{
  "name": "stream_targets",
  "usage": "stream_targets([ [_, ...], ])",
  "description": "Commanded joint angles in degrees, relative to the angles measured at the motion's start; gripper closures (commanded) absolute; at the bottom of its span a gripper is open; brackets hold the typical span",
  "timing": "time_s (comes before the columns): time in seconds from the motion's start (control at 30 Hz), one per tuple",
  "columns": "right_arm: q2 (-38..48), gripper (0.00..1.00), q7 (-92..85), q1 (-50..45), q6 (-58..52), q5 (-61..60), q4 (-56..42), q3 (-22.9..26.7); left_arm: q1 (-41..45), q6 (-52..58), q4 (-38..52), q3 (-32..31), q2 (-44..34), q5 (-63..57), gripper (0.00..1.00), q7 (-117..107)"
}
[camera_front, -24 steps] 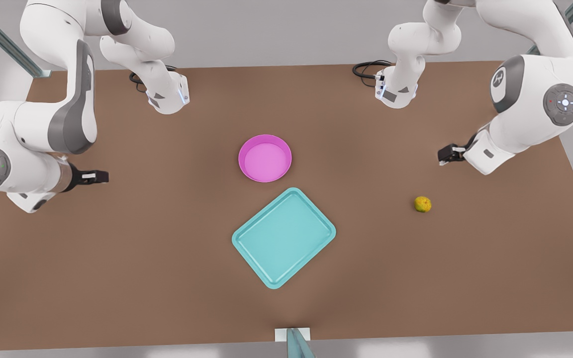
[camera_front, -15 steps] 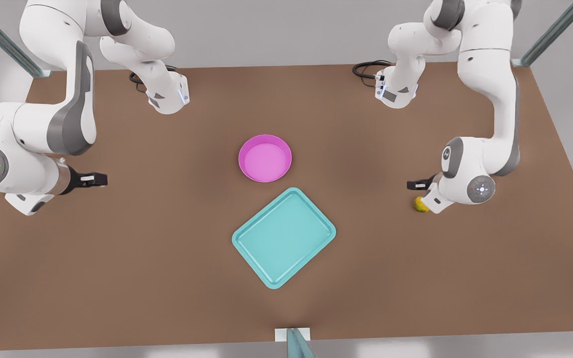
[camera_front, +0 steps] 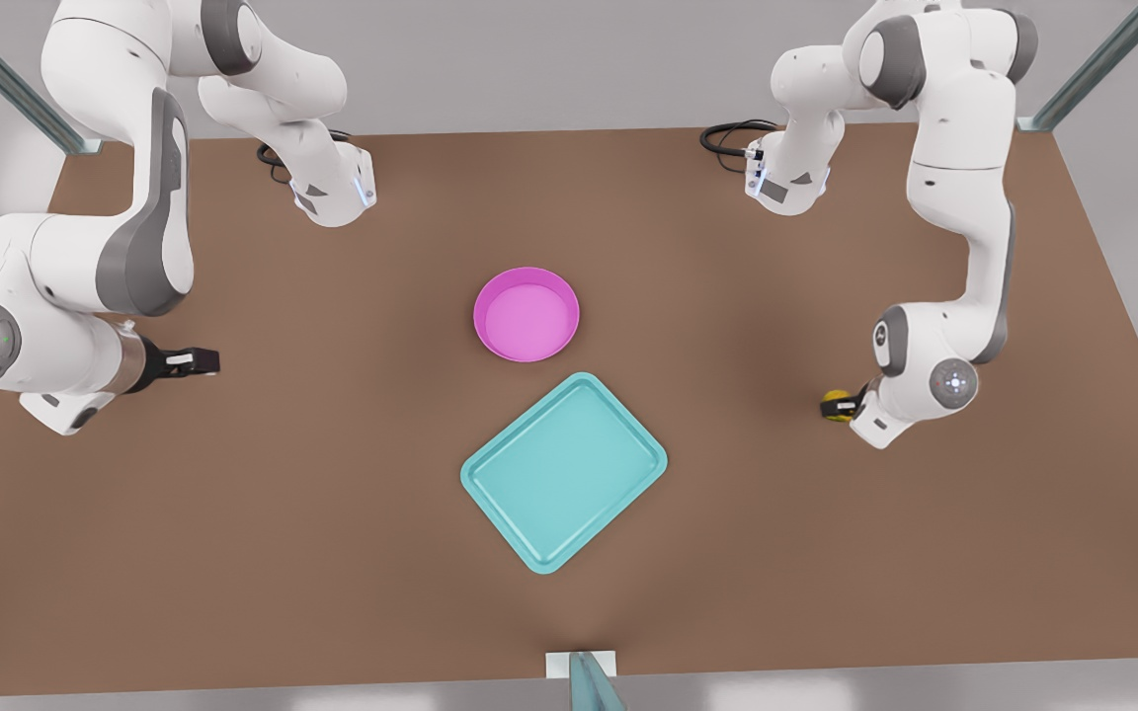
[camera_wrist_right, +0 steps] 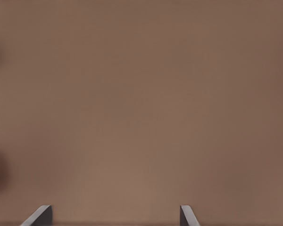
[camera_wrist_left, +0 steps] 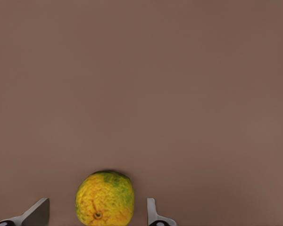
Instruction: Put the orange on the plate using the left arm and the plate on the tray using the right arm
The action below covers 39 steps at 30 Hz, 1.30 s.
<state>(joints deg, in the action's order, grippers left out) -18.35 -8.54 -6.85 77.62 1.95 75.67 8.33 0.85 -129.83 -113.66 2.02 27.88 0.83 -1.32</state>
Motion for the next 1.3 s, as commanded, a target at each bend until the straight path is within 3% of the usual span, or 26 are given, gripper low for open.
stream_targets([
  [0.0, 0.07, 0.0, -0.77, 0.0, 0.08, -0.2, 0.01, 0.02, -0.06, -2.62, 0.02, 0.0, 0.95, -0.04, 0.0, 3.51],
  [0.6, -0.46, 0.0, -0.77, 0.26, 0.08, -0.64, 0.01, 0.02, -0.06, -2.8, -0.77, 0.0, 3.67, -0.04, 0.0, 3.43],
  [0.63, -0.46, 0.0, -0.77, 0.26, 0.08, -0.64, -0.08, 0.02, -0.06, -2.71, -0.77, 0.0, 3.67, -0.04, 0.2, 3.34],
  [0.67, -0.46, 0.0, -0.77, 0.26, 0.08, -0.64, 0.01, 0.02, -0.06, -2.71, -0.77, 0.0, 3.67, -0.04, 0.28, 3.34],
  [0.83, -0.72, 0.0, -0.86, 0.44, 0.08, -1.16, -0.08, 0.02, 0.03, -2.71, -0.77, 0.0, 3.58, -0.04, 0.42, 2.81],
  [0.93, -0.81, 0.0, -0.86, 0.7, 0.08, -1.43, -0.08, 0.02, 0.29, 1.58, -0.34, -0.08, 1.22, -0.04, 0.42, 1.23],
  [1.03, -1.08, 0.0, -0.86, 0.79, 0.16, -1.43, -0.17, 0.02, 7.13, 13.44, 5.37, -0.7, -0.02, -0.04, 0.42, -7.71],
  [1.07, -1.08, 0.0, -0.86, 0.79, 0.16, -1.43, -0.17, 0.02, 14.51, 22.75, 10.11, -0.7, 0.15, -0.04, 0.42, -10.19],
  [1.13, -1.16, 0.0, -0.86, 0.79, 0.16, -1.43, -0.17, 0.02, 25.23, 31.03, 15.92, -0.79, 1.03, 0.84, 0.42, -16.86],
  [1.27, -1.16, 0.0, -0.86, 0.79, 0.16, -1.51, -0.08, 0.02, 44.23, 31.04, 26.38, -0.96, 6.57, 10.77, 0.41, -35.42],
])
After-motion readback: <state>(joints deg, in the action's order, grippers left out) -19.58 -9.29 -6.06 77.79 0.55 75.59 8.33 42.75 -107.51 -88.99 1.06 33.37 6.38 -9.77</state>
